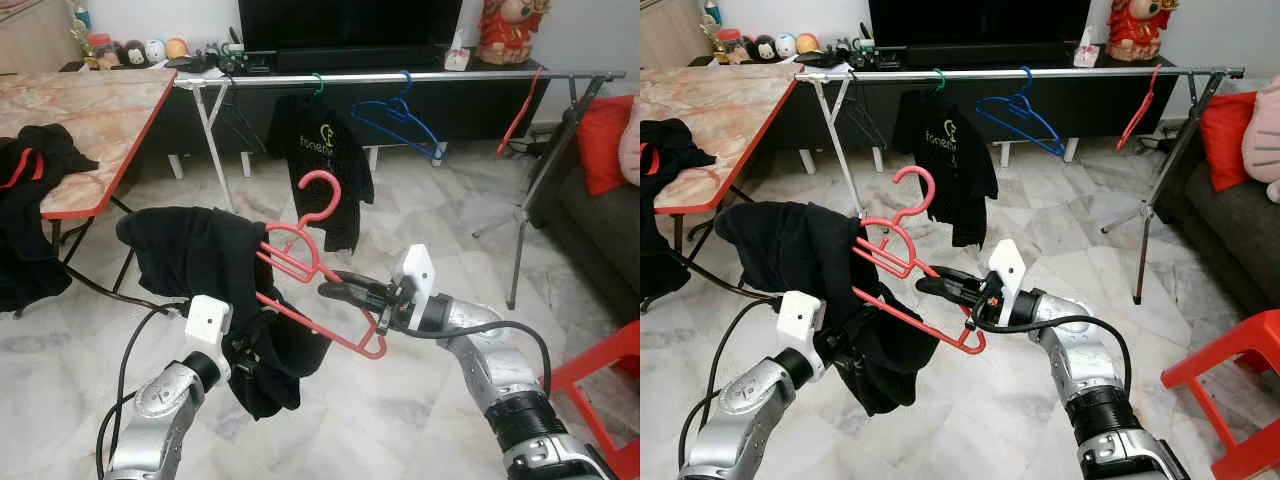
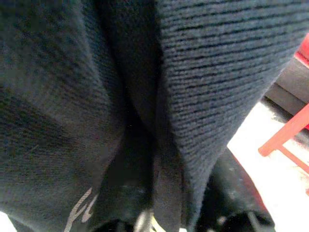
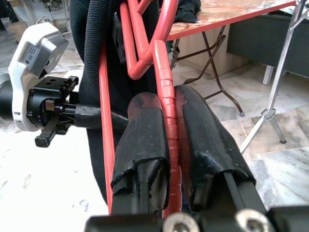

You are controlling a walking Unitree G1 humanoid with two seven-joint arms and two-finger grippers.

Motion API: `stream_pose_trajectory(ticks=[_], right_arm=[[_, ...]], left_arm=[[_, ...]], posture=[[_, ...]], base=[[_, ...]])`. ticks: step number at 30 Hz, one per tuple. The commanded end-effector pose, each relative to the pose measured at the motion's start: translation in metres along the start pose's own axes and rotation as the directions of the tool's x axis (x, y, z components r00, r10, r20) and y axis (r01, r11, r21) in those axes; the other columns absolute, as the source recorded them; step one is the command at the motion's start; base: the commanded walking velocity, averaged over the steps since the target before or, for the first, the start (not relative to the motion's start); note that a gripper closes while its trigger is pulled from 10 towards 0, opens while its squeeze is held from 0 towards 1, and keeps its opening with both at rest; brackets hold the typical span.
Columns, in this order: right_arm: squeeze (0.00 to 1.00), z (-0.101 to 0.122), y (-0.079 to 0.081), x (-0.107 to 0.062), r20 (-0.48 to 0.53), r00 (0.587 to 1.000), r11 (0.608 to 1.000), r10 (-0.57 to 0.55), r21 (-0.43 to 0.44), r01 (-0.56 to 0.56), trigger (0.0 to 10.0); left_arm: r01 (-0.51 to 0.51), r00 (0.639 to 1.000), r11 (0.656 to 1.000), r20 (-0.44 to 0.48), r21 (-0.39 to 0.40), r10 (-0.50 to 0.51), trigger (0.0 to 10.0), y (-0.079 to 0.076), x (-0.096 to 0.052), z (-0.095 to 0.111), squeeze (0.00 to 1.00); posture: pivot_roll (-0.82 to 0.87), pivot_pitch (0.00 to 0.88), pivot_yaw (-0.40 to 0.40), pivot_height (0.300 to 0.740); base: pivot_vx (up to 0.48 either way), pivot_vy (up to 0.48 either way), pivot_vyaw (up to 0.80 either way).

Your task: Hang hanger

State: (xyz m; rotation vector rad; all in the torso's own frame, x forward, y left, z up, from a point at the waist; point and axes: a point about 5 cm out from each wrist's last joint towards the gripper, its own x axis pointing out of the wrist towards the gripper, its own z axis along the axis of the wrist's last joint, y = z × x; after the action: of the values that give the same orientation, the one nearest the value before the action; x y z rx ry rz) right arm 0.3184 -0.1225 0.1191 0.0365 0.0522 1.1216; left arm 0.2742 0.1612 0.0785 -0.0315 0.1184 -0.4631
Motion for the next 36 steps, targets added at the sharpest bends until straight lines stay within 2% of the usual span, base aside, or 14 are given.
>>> stream_pose_trajectory(ticks=[1,9,15,25,27,29,30,31,32,33,34,36], right_arm=[[0.00,0.009,0.001,0.002,0.031,0.999,0.999,0.011,-0.044,-0.010,0.0],[0.00,0.007,0.001,0.002,0.017,1.000,0.999,0.004,-0.046,-0.003,0.0],[0.00,-0.007,-0.004,-0.004,-0.066,0.997,0.996,-0.045,-0.076,0.040,0.0],[0.00,-0.015,-0.008,-0.010,-0.130,0.989,0.993,-0.071,-0.103,0.058,0.0],[0.00,-0.025,-0.010,-0.013,-0.249,0.964,0.980,-0.087,-0.193,0.039,0.0],[0.00,-0.037,-0.011,-0.020,-0.383,0.918,0.961,-0.106,-0.276,-0.004,0.0],[0.00,-0.037,-0.011,-0.020,-0.383,0.918,0.961,-0.106,-0.276,-0.004,0.0],[0.00,-0.051,-0.011,-0.030,-0.520,0.847,0.936,-0.108,-0.340,-0.090,0.0],[0.00,-0.051,-0.011,-0.030,-0.520,0.847,0.936,-0.108,-0.340,-0.090,0.0],[0.00,-0.061,-0.010,-0.041,-0.601,0.794,0.928,-0.091,-0.341,-0.152,0.0],[0.00,-0.062,-0.010,-0.043,-0.613,0.785,0.928,-0.087,-0.337,-0.160,0.0],[0.00,-0.067,-0.010,-0.051,-0.663,0.744,0.921,-0.077,-0.334,-0.202,0.0]], left_arm=[[0.005,1.000,1.000,0.017,0.000,-0.005,0.0,0.000,0.001,0.003,0.00],[0.009,1.000,1.000,0.019,-0.003,-0.009,0.0,0.000,0.000,0.003,0.00],[0.013,1.000,1.000,0.019,-0.010,-0.013,0.0,-0.001,-0.001,0.002,0.00],[0.008,1.000,1.000,0.027,-0.019,-0.008,0.0,-0.001,0.000,0.003,0.00],[0.005,1.000,1.000,0.025,-0.019,-0.005,0.0,0.000,-0.002,0.003,0.00],[-0.001,1.000,1.000,0.016,-0.013,0.001,0.0,0.003,-0.005,0.002,0.00],[-0.001,1.000,1.000,0.016,-0.013,0.001,0.0,0.003,-0.005,0.002,0.00],[-0.018,1.000,1.000,0.004,-0.003,0.018,0.0,0.007,-0.009,0.000,0.00],[-0.018,1.000,1.000,0.004,-0.003,0.018,0.0,0.007,-0.009,0.000,0.00],[-0.049,0.999,0.999,-0.009,0.014,0.049,0.0,0.013,-0.012,-0.002,0.00],[-0.056,0.998,0.998,-0.012,0.018,0.056,0.0,0.014,-0.012,-0.002,0.00],[-0.075,0.997,0.997,-0.016,0.029,0.075,0.0,0.017,-0.014,-0.002,0.00]], posture=[[-0.06,0.000,-0.007,0.740],[-0.06,0.000,-0.007,0.740],[-0.07,0.000,0.001,0.740],[-0.07,0.000,-0.007,0.740],[-0.07,0.000,-0.007,0.740],[-0.07,0.000,-0.007,0.740],[-0.07,0.000,-0.007,0.740],[-0.07,0.000,-0.009,0.740],[-0.07,0.000,-0.009,0.740],[-0.06,0.000,-0.010,0.740],[-0.06,0.000,-0.010,0.740],[-0.06,0.000,-0.008,0.740]], base=[[0.000,0.000,0.00],[0.000,0.000,0.00],[0.000,0.000,0.00],[0.000,0.000,0.00],[0.000,0.000,0.00],[0.000,0.000,0.00],[0.000,0.000,0.00],[0.000,0.000,0.00],[0.000,0.000,0.00],[0.000,0.000,0.00],[0.000,0.000,0.00],[0.000,0.000,0.00]])
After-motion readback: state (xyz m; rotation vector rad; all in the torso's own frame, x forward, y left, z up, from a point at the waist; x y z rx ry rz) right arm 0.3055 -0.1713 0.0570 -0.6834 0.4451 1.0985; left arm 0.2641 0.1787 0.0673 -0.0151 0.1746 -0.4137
